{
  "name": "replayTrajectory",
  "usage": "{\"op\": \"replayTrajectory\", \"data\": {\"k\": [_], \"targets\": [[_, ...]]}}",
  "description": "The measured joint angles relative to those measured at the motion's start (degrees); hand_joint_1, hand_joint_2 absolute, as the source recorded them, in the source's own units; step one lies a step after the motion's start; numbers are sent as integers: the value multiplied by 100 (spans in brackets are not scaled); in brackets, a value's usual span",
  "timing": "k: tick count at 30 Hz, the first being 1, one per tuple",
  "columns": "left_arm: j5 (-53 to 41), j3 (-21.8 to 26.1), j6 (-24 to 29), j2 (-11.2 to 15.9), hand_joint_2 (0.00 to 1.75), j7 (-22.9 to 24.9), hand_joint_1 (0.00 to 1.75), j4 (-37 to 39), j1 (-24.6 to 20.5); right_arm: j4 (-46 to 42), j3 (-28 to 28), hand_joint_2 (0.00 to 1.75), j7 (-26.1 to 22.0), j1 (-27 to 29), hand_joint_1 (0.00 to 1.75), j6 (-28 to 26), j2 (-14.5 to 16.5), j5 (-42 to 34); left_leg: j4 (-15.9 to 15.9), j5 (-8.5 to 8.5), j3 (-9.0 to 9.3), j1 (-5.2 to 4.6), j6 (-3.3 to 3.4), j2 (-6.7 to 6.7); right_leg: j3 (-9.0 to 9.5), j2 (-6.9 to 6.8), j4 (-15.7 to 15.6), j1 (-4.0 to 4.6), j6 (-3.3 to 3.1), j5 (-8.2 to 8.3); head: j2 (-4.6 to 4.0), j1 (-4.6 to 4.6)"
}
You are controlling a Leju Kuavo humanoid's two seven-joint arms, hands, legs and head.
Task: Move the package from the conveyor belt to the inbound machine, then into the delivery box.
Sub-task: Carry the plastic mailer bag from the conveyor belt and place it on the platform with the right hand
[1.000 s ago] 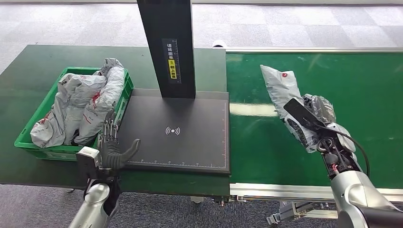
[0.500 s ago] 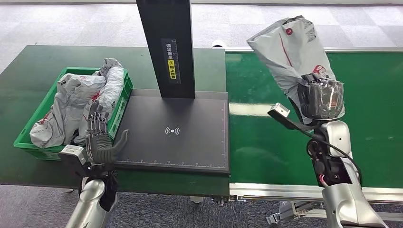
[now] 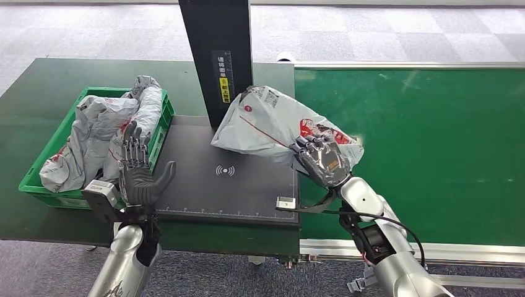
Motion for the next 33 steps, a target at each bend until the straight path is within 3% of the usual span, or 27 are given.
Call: {"op": "replayTrajectory", "data": {"k": [14,22,33], "targets": [[-49,-115,-148,-101,175,0,0,302,-295,1107,815,175,11,-598,175,232,307,-146,1,1,2,0,0,0,0,1,0,-1,0,1,0,0],[-52,-207,-205,-157,175,0,0,485,-434,1501,958,175,-84,-846,175,280,546,-353,1,1,2,-1,0,0,-1,1,0,-1,0,1,0,0],[-52,-213,-207,-176,175,0,0,572,-450,1684,1045,175,-89,-903,175,284,609,-362,1,1,2,-1,0,0,0,1,0,-1,0,1,0,0]]}}
